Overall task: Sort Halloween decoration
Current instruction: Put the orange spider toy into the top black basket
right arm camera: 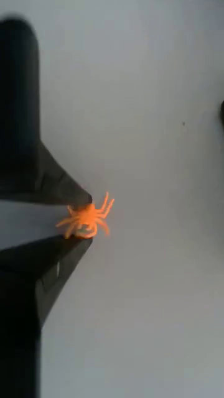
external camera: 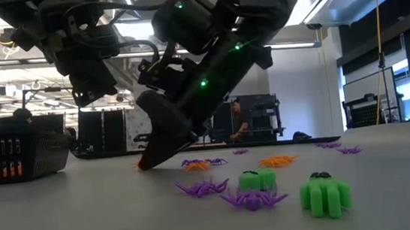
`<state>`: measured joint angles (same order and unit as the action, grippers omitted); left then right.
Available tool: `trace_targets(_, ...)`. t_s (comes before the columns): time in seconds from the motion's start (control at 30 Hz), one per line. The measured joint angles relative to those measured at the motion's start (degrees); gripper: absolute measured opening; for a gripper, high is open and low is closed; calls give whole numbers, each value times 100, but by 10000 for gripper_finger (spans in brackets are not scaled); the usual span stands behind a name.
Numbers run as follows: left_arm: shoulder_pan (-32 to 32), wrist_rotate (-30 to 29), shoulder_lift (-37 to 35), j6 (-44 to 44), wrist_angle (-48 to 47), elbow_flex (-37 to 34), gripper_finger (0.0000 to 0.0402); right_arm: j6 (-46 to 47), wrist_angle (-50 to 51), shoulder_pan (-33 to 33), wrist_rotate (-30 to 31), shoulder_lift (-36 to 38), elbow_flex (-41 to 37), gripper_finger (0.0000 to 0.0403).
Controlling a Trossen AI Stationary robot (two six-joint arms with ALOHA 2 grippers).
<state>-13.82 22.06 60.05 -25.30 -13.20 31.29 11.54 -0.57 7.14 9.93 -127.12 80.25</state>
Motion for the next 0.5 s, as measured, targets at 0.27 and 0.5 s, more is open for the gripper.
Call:
trace_targets(0.27, 3, 6, 0, -7, -35, -2, 70, -104, 88, -4, -135, 40, -11, 15)
trace_targets(0.5, 184, -21, 3, -22, -21, -2, 70, -102, 310, -4, -136, 211, -36, 5)
